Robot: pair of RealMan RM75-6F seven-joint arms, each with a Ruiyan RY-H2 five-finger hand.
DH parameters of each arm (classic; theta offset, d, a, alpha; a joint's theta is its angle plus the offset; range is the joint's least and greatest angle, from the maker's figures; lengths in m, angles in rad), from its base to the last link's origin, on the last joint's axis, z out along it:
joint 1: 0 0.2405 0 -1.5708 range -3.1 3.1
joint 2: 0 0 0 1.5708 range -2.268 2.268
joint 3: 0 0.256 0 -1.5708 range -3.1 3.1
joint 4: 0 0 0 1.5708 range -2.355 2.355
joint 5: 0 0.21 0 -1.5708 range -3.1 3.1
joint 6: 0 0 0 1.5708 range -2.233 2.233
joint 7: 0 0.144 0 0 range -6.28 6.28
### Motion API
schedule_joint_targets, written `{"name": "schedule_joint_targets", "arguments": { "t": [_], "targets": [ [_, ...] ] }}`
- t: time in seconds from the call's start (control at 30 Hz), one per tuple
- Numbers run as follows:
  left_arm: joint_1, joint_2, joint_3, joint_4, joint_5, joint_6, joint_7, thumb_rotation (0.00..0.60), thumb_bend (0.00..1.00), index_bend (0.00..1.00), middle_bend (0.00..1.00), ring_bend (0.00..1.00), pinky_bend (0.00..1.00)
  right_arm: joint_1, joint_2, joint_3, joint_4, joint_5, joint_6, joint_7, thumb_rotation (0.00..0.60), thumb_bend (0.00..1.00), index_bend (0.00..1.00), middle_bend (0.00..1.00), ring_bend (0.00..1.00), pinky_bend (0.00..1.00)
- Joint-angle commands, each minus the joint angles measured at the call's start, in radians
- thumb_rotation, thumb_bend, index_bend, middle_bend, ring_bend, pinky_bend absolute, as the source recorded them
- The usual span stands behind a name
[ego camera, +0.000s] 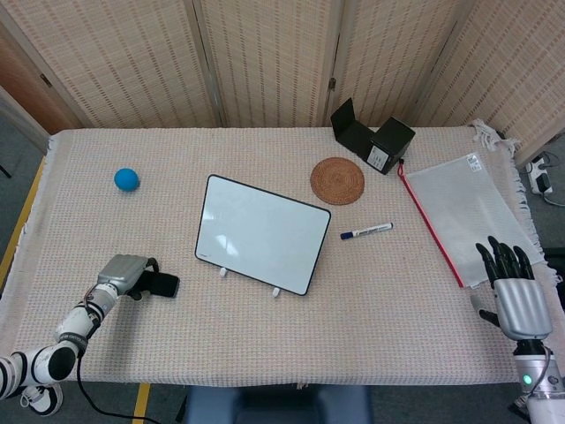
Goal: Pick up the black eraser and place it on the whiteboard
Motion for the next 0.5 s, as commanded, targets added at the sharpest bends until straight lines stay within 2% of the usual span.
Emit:
{"name": "schedule_joint_targets", "arguments": {
  "t": [0.03,0.13,0.27,0.5],
  "targets": [
    [0.001,-0.008,0.001,0.013,0.004,-0.001,-0.011,0.600,0.38,0.44,1.00,0.94,1.00,0.001,-0.001,0.000,0.000,0.000,-0.001,-0.002,0.600,0.31,0.00,0.00,0.00,0.00],
    [0.012,-0.017,-0.005,0.021,0.026,0.027,-0.027,0.600,0.38,0.52,1.00,0.95,1.00,0.003,-0.003,0.000,0.001,0.004,-0.005,-0.006,0.600,0.31,0.00,0.00,0.00,0.00],
    [0.049,-0.021,-0.020,-0.001,0.087,0.127,-0.047,0.600,0.38,0.59,1.00,0.97,1.00,0.004,-0.004,0.000,0.001,0.007,-0.010,-0.007,0.600,0.31,0.00,0.00,0.00,0.00],
    [0.171,-0.049,-0.044,-0.078,0.261,0.417,-0.111,0.600,0.38,0.65,1.00,0.98,1.00,0.003,0.001,-0.008,-0.007,-0.007,-0.006,-0.002,0.600,0.31,0.00,0.00,0.00,0.00]
  ]
}}
